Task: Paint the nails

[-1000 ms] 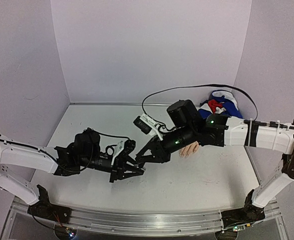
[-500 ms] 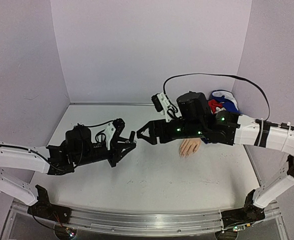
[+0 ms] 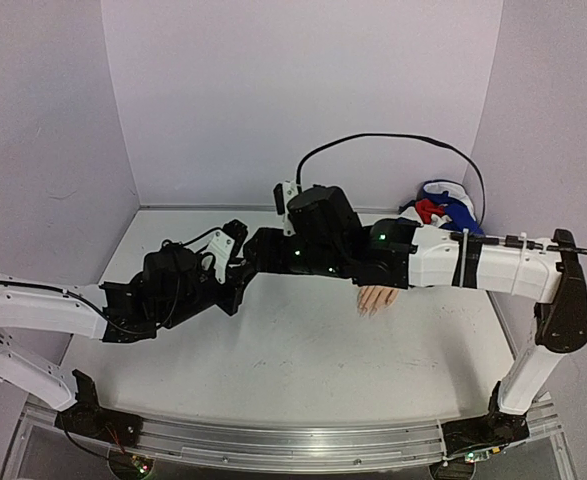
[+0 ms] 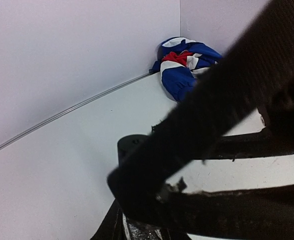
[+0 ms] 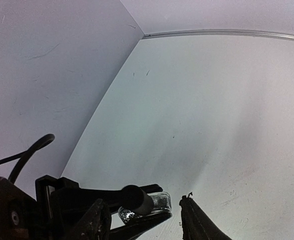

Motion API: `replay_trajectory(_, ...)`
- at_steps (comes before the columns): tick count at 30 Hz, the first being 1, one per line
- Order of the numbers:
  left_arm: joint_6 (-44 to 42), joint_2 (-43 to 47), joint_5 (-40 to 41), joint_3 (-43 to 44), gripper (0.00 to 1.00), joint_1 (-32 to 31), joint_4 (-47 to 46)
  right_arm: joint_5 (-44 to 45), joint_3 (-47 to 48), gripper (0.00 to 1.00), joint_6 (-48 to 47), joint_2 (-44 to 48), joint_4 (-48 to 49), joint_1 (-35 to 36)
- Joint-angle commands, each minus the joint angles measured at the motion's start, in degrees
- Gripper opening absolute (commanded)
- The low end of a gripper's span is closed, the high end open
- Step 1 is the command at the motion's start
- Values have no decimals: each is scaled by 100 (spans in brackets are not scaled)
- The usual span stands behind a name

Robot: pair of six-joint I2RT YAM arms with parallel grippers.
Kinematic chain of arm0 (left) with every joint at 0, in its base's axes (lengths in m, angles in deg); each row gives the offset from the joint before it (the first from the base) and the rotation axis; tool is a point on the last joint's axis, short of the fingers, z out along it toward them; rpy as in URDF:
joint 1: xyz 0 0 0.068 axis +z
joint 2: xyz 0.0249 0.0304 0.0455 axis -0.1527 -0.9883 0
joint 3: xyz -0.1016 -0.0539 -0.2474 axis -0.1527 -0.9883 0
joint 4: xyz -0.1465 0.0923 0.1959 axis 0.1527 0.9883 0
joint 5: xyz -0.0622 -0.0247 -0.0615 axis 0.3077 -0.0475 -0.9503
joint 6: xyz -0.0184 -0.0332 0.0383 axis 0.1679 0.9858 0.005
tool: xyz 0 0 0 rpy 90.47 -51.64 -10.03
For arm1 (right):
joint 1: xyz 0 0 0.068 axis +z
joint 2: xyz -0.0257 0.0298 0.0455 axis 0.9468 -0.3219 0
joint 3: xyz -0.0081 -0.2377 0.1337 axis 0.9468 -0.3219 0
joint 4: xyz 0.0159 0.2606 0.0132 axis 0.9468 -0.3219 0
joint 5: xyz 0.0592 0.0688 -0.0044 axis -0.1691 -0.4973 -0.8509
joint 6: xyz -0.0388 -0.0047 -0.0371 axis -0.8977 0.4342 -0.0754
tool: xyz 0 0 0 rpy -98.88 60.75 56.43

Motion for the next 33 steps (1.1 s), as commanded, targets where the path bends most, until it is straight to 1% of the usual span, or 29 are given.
replay_trajectory(1, 111, 101, 299, 230, 0, -42, -43, 651, 498, 43, 153, -170, 45, 41)
replay_trajectory(3, 115, 127, 316, 221, 0, -42, -21, 699, 589, 42, 146, -278, 41, 52)
replay_trajectory(7, 133, 142, 355, 231, 0, -42, -8, 594, 868, 33, 115, -543, -21, 64)
replay_trajectory(10, 124, 159, 338, 238, 0, -43, -3, 528, 938, 32, 114, -700, -21, 70)
replay_trajectory(12, 111, 186, 339, 240, 0, -42, -3, 493, 982, 28, 97, -755, -21, 72)
replay_trajectory(16, 110, 239, 336, 220, 0, -38, 6, 465, 991, 26, 112, -805, -23, 71)
replay_trajectory(18, 113, 291, 220, 199, 0, -42, 14, 417, 1005, 15, -34, -810, -12, 71)
replay_trajectory(20, 153, 409, -139, 140, 0, -28, 15, 370, 902, 1, -227, -721, 45, 71)
replay_trajectory(22, 182, 556, -869, 65, 0, 20, 7, 170, 681, 0, -621, -561, 281, 38)
replay_trajectory(23, 197, 624, -1428, 42, 0, 102, 6, -77, 535, 0, -953, -436, 465, 17)
replay_trajectory(25, 227, 784, -3023, 17, 0, 330, -2, -638, 92, 0, -1795, -7, 929, -12)
replay_trajectory(26, 216, 802, -4006, 35, 0, 461, -7, -1155, -260, 0, -2246, 255, 1240, -60)
replay_trajectory(27, 214, 852, -4885, 64, 0, 571, -11, -1925, -779, 0, -2673, 511, 1736, -171)
replay_trajectory(28, 239, 862, -5611, 104, 0, 670, -16, -2898, -1168, 0, -2956, 784, 2152, -316)
replay_trajectory(29, 265, 879, -6250, 146, 0, 741, -17, -4135, -1511, 0, -3130, 996, 2563, -530)
replay_trajectory(30, 317, 874, -6736, 192, 0, 818, -12, -5188, -1813, 0, -3150, 1141, 2983, -722)
replay_trajectory(31, 359, 849, -7179, 240, 0, 857, -19, -5889, -1988, 0, -3041, 1219, 3299, -855)
replay_trajectory(33, 473, 727, -7977, 408, 0, 895, -16, -6321, -1999, 0, -2817, 1164, 3347, -930)
